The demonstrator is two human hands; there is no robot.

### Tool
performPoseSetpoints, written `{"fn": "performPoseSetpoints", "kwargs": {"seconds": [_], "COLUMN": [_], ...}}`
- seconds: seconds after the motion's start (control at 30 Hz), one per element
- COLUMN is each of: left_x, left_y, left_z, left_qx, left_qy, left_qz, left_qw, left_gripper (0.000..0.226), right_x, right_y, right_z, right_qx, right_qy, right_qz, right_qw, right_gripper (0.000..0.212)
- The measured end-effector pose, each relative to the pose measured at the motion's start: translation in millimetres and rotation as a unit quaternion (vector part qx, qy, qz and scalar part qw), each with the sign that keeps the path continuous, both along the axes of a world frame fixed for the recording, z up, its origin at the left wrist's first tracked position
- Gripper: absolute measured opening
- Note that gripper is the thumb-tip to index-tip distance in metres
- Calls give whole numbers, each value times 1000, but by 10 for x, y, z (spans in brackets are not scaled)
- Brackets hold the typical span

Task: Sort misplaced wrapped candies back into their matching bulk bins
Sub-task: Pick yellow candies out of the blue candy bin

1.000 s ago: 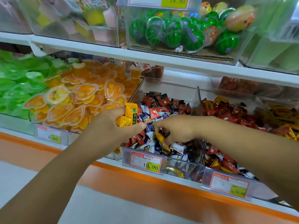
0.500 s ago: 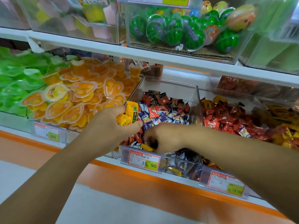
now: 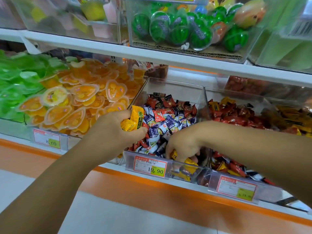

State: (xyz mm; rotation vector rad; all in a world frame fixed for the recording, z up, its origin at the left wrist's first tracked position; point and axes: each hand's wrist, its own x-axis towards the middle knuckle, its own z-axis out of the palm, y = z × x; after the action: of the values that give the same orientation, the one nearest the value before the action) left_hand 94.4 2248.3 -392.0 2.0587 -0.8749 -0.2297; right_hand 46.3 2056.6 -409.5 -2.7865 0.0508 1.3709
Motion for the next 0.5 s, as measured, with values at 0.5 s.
{"fn": "performPoseSetpoints", "kwargs": {"seconds": [0.5], "left_x": [61], "left_y": [34], "left_z": [-110], "left_qx": [32], "left_qy": [-19], "left_qz": [-1], "left_qw": [999], "left_gripper": [8], "right_x": [25], "right_y": [-26], "right_z": [-30], "right_qx": [-2], "right_qy": [11], "right_qz": [-48], "right_qw": [999], "right_gripper": [46]}}
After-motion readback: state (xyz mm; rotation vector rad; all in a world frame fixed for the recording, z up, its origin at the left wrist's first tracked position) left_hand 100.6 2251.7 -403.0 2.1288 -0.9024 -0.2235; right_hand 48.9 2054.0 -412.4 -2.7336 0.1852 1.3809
